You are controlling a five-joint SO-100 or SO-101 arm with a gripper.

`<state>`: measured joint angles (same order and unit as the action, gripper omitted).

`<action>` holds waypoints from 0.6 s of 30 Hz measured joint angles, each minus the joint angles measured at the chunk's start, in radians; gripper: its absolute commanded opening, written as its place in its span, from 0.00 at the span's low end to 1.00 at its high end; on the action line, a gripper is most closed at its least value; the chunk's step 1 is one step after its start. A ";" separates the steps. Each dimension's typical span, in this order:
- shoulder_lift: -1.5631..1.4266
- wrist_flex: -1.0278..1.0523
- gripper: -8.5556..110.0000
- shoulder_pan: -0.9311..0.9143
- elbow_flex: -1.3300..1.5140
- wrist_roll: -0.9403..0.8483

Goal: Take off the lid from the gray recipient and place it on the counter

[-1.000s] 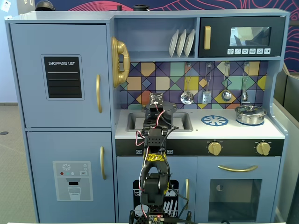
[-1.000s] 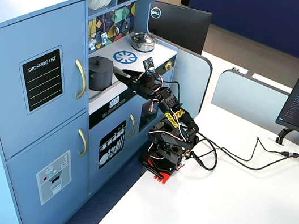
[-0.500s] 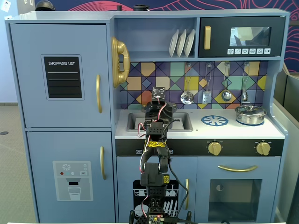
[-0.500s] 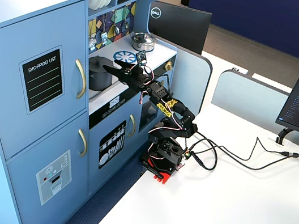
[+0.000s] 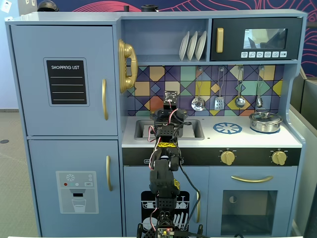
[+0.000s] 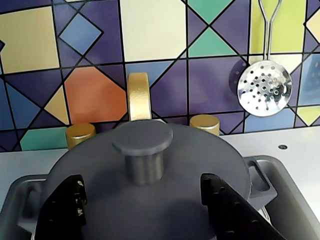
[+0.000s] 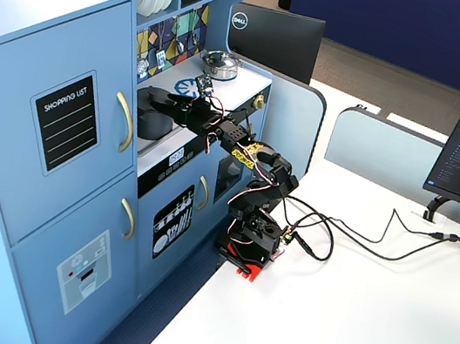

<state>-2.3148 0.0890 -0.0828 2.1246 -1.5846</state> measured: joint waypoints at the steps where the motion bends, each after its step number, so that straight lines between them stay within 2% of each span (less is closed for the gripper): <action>1: 0.017 0.000 0.24 0.000 -0.015 0.000; 14: 0.215 -0.057 0.22 0.023 -0.144 0.000; 18: 0.252 -0.077 0.07 0.021 -0.164 0.000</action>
<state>-2.0632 0.0123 -0.0614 1.9604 -1.5846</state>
